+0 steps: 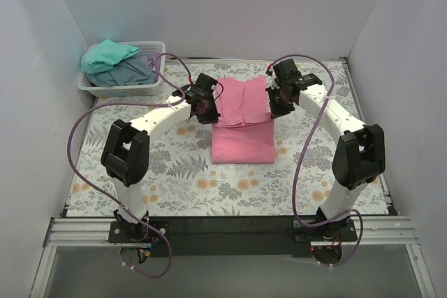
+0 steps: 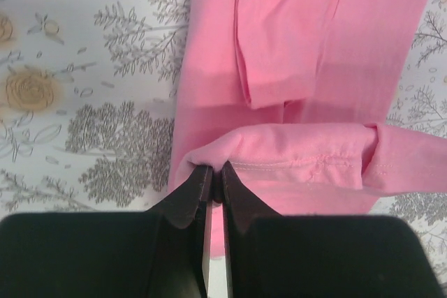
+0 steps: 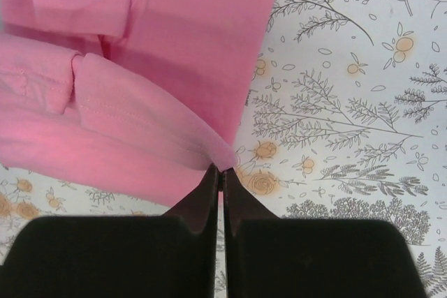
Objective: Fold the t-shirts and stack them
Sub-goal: Fold the tshirt
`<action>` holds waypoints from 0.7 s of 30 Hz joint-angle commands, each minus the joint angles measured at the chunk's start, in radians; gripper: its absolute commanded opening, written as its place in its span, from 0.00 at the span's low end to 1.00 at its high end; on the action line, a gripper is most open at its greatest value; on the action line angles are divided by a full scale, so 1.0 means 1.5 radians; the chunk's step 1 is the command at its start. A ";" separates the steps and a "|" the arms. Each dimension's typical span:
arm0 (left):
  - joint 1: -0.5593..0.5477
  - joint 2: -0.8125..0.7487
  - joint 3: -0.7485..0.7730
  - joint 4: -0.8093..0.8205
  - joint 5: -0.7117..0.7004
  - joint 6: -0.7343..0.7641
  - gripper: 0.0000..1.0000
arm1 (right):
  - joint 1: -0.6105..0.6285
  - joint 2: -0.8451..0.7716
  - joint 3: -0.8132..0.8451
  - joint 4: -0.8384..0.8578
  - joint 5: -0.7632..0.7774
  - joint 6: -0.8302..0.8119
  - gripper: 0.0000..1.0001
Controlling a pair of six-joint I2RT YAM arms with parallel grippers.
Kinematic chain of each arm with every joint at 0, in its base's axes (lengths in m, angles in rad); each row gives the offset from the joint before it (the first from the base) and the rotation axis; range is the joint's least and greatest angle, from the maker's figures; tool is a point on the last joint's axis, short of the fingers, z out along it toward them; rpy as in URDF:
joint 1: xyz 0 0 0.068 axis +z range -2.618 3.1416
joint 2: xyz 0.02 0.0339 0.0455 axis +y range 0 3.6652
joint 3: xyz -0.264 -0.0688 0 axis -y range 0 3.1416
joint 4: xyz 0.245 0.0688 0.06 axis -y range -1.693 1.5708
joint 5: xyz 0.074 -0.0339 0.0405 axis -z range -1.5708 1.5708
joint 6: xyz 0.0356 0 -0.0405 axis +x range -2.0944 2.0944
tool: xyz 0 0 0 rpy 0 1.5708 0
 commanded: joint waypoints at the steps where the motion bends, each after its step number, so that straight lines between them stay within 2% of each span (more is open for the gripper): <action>1: 0.011 0.030 0.037 0.036 -0.007 0.032 0.00 | -0.019 0.032 0.030 0.032 -0.009 -0.022 0.01; 8: 0.024 0.104 0.057 0.063 -0.013 0.047 0.01 | -0.039 0.093 0.016 0.097 -0.033 -0.017 0.02; 10: 0.024 0.119 0.061 0.068 -0.025 0.051 0.09 | -0.041 0.108 0.006 0.120 -0.033 -0.012 0.12; 11: 0.024 0.120 0.063 0.069 -0.031 0.055 0.20 | -0.042 0.112 0.006 0.124 -0.032 -0.010 0.26; 12: 0.024 0.121 0.064 0.069 -0.038 0.057 0.25 | -0.041 0.115 0.004 0.130 -0.032 -0.010 0.29; 18: 0.021 0.069 0.062 0.073 -0.058 0.061 0.55 | -0.035 0.064 -0.043 0.158 -0.017 0.011 0.34; 21: 0.003 0.016 0.036 0.075 -0.070 0.054 0.56 | -0.016 0.001 -0.118 0.223 -0.034 0.025 0.34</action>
